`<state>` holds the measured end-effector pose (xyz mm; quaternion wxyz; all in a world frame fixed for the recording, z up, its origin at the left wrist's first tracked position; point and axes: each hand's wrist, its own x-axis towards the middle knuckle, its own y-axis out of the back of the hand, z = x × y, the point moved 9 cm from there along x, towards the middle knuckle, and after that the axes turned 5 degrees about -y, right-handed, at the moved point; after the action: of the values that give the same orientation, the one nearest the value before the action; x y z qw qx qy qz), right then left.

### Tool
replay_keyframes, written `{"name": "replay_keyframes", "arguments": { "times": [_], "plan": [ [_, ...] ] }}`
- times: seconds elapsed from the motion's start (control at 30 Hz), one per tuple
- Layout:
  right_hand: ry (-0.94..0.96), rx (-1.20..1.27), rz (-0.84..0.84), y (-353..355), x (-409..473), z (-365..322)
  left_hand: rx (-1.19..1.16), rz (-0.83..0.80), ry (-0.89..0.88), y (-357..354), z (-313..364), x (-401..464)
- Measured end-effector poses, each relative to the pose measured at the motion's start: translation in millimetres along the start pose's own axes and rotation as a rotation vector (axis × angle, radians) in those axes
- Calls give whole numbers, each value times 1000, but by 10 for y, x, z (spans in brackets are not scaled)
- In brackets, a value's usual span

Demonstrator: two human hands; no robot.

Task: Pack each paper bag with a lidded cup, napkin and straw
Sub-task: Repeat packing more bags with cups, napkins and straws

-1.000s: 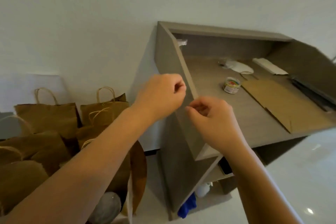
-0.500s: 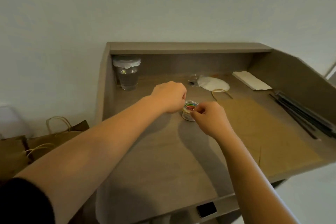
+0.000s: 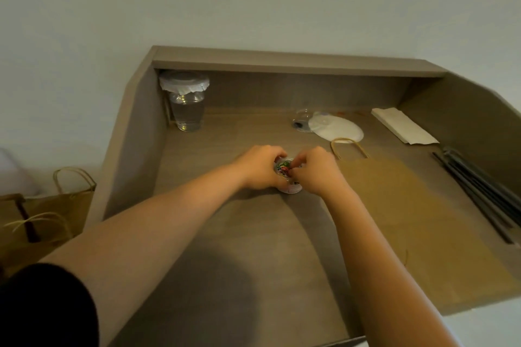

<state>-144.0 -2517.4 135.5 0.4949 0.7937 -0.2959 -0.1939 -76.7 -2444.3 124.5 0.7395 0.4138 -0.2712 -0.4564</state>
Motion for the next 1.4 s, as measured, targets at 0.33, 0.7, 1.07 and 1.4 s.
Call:
{"name": "replay_keyframes", "arguments": {
  "times": [0.33,0.7,1.07,1.4],
  "plan": [
    [53,109,-35,-32,25,-29,77,-16,8,-24,23,-37],
    [71,356,44,95,-76,33,78,10,-56,180,166,-67],
    [83,601,105,133,-245,64,-12,124,-99,360,274,-125],
    [140,776,217,424,-1032,-239,-21,136,-199,821,666,-790]
  ]
}}
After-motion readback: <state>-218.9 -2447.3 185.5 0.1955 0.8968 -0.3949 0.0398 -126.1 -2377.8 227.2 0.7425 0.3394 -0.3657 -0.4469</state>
